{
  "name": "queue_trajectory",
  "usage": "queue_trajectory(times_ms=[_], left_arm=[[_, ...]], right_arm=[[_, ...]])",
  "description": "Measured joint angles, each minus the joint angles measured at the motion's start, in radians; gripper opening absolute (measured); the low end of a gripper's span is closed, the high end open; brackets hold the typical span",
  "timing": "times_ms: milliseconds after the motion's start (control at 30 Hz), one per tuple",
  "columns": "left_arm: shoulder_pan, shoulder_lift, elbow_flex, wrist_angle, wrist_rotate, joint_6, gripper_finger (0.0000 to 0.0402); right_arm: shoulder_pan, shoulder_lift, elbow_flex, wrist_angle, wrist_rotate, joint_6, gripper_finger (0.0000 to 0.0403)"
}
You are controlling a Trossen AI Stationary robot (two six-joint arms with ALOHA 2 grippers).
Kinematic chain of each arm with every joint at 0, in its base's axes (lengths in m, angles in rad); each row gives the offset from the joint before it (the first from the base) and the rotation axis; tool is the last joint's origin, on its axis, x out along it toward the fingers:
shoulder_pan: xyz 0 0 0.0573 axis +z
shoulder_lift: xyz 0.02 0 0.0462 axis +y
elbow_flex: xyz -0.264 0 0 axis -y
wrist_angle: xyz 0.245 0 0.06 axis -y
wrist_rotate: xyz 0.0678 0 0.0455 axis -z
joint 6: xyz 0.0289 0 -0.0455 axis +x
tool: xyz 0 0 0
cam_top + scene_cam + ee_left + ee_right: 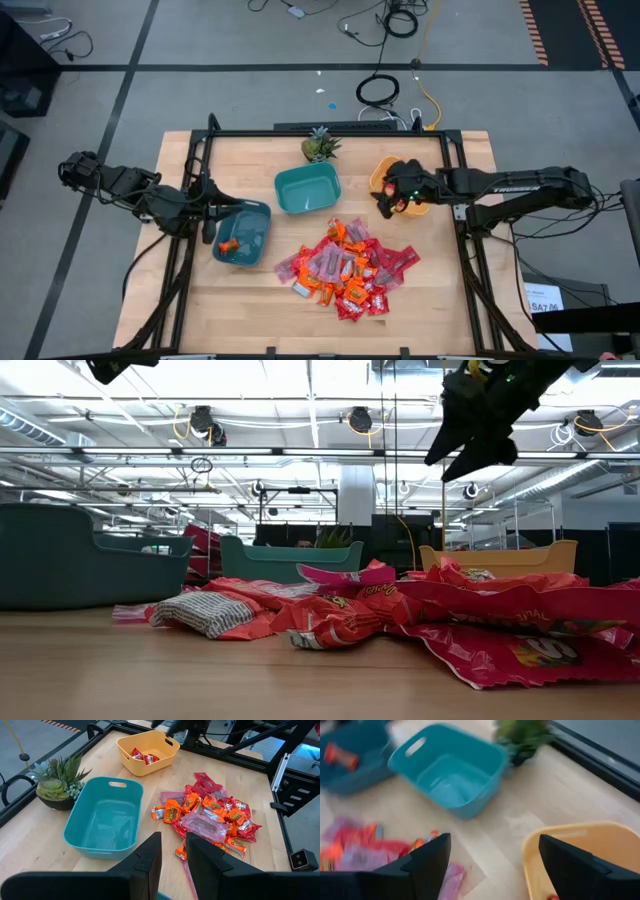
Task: Sort candy
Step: Put the pink candy into the light blue bin
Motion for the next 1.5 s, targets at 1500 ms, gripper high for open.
queue_trajectory(times_ms=[1500], left_arm=[[0.000, 0.037, 0.000, -0.003, 0.001, 0.000, 0.0098]], right_arm=[[0.143, 0.643, 0.005, 0.243, -0.176, 0.047, 0.0193]])
